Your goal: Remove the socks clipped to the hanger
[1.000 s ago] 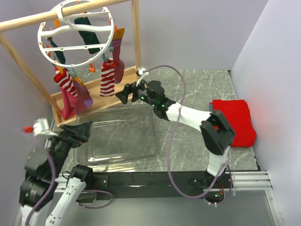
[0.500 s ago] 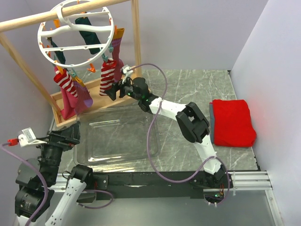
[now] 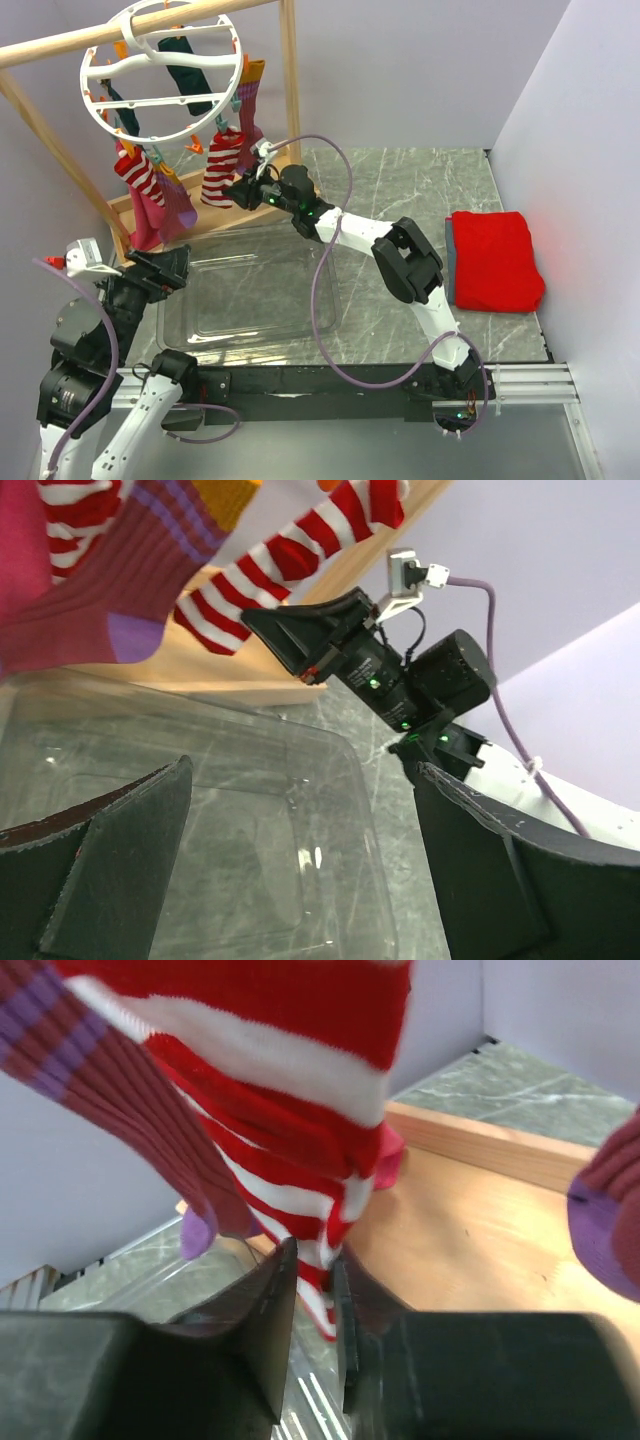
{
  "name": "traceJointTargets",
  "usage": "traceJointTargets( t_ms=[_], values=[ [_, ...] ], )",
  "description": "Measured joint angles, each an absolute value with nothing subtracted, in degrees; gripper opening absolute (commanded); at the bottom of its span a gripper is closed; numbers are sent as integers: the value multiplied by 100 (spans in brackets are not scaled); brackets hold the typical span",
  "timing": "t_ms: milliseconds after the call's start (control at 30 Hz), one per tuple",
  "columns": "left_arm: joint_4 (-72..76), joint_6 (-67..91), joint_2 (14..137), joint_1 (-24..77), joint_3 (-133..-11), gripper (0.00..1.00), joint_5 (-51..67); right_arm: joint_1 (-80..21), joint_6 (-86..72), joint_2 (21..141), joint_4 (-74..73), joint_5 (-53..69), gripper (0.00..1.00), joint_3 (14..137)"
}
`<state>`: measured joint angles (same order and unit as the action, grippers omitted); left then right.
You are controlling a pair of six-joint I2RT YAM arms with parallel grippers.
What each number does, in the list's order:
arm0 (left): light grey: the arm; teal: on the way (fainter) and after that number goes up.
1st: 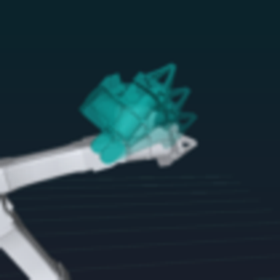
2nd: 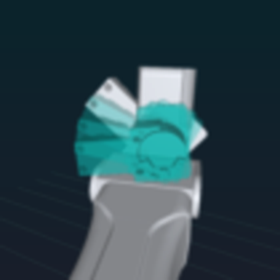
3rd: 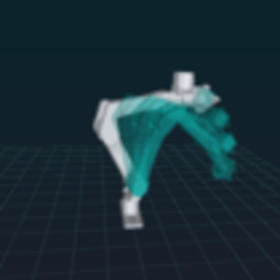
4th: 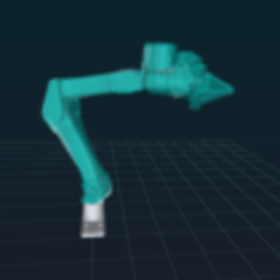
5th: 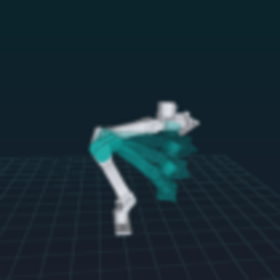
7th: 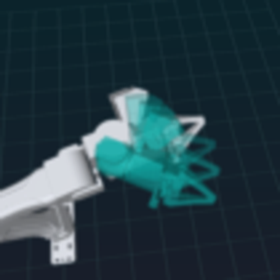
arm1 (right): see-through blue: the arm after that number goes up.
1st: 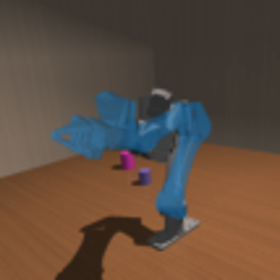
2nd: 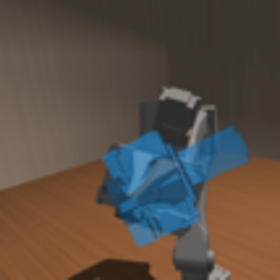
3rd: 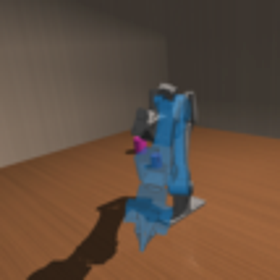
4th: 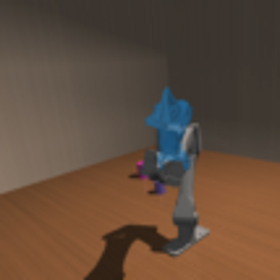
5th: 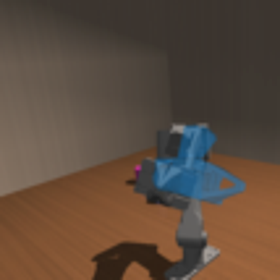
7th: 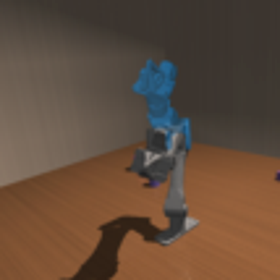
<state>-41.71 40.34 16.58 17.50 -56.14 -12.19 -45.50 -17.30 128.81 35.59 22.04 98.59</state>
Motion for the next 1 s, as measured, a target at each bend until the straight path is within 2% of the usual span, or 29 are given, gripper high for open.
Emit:
traceJointTargets(
  t_ms=[100, 667, 800, 1000],
  values=[
    [-4128, 4101, 1671, 1750, -5614, 96, -1109, -4560, -1846, 12833, 3691, 2259, 0, 9721],
    [-4095, 4340, 1726, 1750, -5638, 96, -517, -4665, -2467, 10993, 3468, 2552, 0, 7992],
    [-4077, 4359, 1892, 1750, -5780, 96, -259, -4676, -2565, 10602, 2733, 2919, 0, 8003],
    [-3726, 4355, 2602, 1750, -6272, 96, 123, -4692, -2161, 9966, 635, 3199, 0, 8309]
  ],
)
